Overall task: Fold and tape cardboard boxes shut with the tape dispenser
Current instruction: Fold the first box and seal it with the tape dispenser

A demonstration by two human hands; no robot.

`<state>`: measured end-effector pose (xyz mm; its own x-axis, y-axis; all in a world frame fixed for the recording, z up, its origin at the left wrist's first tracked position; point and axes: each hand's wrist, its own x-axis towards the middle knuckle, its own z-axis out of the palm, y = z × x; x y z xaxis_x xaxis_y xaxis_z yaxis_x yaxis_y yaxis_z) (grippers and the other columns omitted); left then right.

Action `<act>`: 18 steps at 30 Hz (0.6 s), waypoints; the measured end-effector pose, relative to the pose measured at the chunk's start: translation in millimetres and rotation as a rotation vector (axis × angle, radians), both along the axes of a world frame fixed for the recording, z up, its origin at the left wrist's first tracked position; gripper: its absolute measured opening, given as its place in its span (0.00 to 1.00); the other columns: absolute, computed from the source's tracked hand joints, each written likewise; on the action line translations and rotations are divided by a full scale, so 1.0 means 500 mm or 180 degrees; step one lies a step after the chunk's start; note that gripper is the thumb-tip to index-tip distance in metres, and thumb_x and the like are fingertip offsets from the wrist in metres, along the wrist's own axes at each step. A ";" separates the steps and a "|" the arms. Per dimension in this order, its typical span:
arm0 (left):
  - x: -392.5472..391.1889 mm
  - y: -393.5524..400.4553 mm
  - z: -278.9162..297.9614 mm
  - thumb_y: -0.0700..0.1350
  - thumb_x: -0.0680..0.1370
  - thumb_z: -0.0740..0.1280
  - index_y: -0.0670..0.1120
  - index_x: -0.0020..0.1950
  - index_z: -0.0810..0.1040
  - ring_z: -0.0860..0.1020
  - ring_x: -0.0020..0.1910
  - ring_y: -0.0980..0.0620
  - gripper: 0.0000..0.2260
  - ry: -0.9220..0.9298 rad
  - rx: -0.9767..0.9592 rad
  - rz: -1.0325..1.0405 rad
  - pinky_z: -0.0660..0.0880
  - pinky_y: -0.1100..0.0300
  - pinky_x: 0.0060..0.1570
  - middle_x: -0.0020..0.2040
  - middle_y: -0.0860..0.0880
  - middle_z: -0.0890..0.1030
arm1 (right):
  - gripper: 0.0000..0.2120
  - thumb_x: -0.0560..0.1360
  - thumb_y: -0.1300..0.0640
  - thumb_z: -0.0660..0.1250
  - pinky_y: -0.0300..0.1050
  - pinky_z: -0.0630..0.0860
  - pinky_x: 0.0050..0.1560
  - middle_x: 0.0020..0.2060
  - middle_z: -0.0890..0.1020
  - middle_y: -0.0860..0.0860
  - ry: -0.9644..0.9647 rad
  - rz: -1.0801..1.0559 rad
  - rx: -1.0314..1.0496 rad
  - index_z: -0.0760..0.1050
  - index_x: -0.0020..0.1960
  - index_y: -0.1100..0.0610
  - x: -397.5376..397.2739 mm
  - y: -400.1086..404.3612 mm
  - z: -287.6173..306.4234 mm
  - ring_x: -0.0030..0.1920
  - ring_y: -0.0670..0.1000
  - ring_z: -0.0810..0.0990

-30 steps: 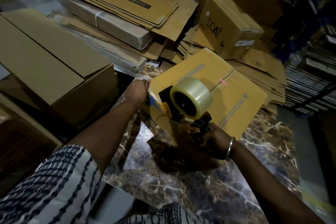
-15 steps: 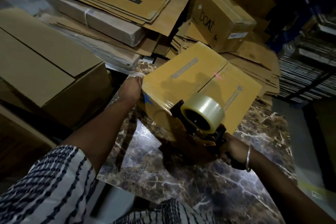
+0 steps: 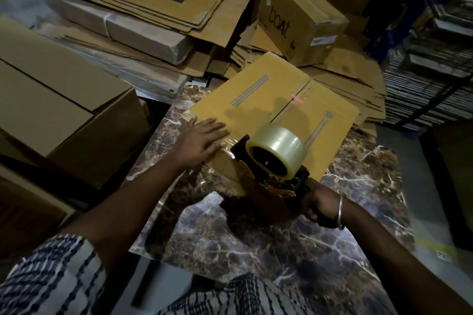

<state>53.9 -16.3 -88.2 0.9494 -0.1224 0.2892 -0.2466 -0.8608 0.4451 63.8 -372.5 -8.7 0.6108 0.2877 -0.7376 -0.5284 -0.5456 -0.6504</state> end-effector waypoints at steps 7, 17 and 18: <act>-0.017 0.018 0.000 0.69 0.80 0.51 0.58 0.77 0.67 0.56 0.80 0.46 0.29 0.0070 0.0447 -0.0387 0.50 0.39 0.73 0.78 0.52 0.65 | 0.38 0.57 0.69 0.62 0.42 0.56 0.26 0.27 0.67 0.59 -0.0026 0.0120 0.0291 0.60 0.67 0.73 -0.001 -0.011 0.005 0.22 0.51 0.60; 0.017 -0.022 0.015 0.55 0.82 0.61 0.63 0.80 0.55 0.54 0.81 0.44 0.28 0.0571 0.1336 0.0656 0.51 0.25 0.68 0.81 0.58 0.56 | 0.33 0.56 0.67 0.63 0.41 0.58 0.27 0.30 0.68 0.57 -0.0347 0.0111 0.0199 0.68 0.62 0.72 0.012 0.042 0.017 0.21 0.50 0.63; 0.036 -0.025 0.024 0.52 0.83 0.61 0.62 0.80 0.54 0.51 0.81 0.45 0.28 0.0703 0.1213 0.0781 0.51 0.25 0.68 0.81 0.58 0.54 | 0.25 0.59 0.68 0.63 0.42 0.57 0.28 0.29 0.68 0.56 -0.0358 0.0134 0.0224 0.71 0.56 0.69 0.017 0.061 0.026 0.22 0.50 0.63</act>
<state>72.1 -29.0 -76.3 0.9969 0.0542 0.0564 0.0479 -0.9931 0.1067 72.5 -341.9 4.3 0.6748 0.3634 -0.6423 -0.4275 -0.5169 -0.7417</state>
